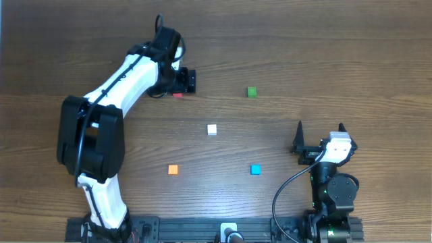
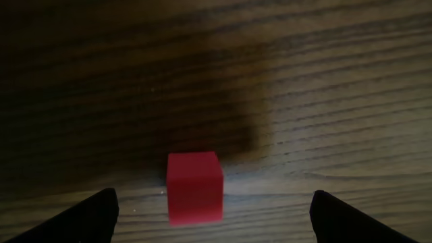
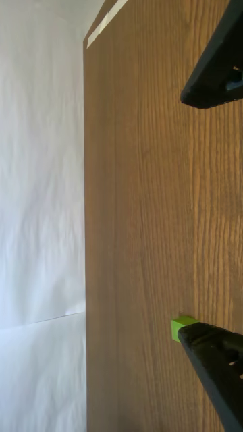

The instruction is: Stack Cubes

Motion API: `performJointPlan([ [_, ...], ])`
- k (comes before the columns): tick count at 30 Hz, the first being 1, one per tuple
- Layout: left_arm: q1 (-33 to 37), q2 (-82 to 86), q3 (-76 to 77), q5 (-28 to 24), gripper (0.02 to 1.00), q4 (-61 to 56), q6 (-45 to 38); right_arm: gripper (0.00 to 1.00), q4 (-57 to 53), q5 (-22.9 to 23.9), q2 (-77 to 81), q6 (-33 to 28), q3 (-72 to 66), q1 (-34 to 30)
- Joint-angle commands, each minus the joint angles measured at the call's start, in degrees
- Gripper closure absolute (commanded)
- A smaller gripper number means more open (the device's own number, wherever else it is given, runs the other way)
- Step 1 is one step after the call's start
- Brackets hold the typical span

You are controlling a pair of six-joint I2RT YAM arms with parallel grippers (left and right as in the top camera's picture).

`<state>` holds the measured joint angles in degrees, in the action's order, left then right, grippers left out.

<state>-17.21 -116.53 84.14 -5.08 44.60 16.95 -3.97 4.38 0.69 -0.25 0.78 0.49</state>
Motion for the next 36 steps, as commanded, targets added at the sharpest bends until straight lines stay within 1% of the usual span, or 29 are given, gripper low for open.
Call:
performJointPlan([
  [1, -0.70, -2.14, 1.29, 3.82, 0.119, 0.26, 0.22, 0.007, 0.07, -0.48, -0.35, -0.24, -0.48, -0.31],
  [4, -0.68, -2.78, 1.29, 4.17, 0.126, 0.26, 0.22, 0.007, 0.07, -0.48, -0.35, -0.24, -0.48, -0.31],
  [8, -0.70, -3.72, 1.29, 4.98, 0.176, 0.26, 0.24, 0.009, 0.07, -0.48, -0.35, -0.24, -0.48, -0.31],
  [15, -0.68, -4.63, 1.29, 4.98, 0.347, 0.00, 0.24, 0.007, 0.07, -0.48, -0.35, -0.24, -0.48, -0.31],
  [27, -0.68, -4.70, 1.29, 5.01, 0.698, -0.61, 0.26, 0.009, 0.07, -0.48, -0.35, -0.24, -0.48, -0.31],
  [30, -0.68, -4.70, 1.29, 5.03, 0.748, -0.63, 0.26, 0.009, 0.07, -0.48, -0.35, -0.24, -0.48, -0.31],
  [31, -0.68, -4.70, 1.38, 5.01, 0.787, -0.61, 0.26, 0.009, 0.07, -0.50, -0.35, -0.24, -0.48, -0.31],
  [34, -0.70, -4.63, 2.05, 4.63, 0.840, 0.00, 0.33, 0.009, 0.07, -0.48, -0.35, -0.24, -0.48, -0.31],
  [35, -0.68, -4.61, 2.51, 4.48, 0.873, 0.59, 0.39, 0.009, 0.07, -0.48, -0.35, -0.24, -0.48, -0.31],
  [36, -0.70, -4.55, 3.34, 4.26, 0.882, 1.60, 0.59, 0.009, 0.07, -0.48, -0.35, -0.24, -0.48, -0.31],
])
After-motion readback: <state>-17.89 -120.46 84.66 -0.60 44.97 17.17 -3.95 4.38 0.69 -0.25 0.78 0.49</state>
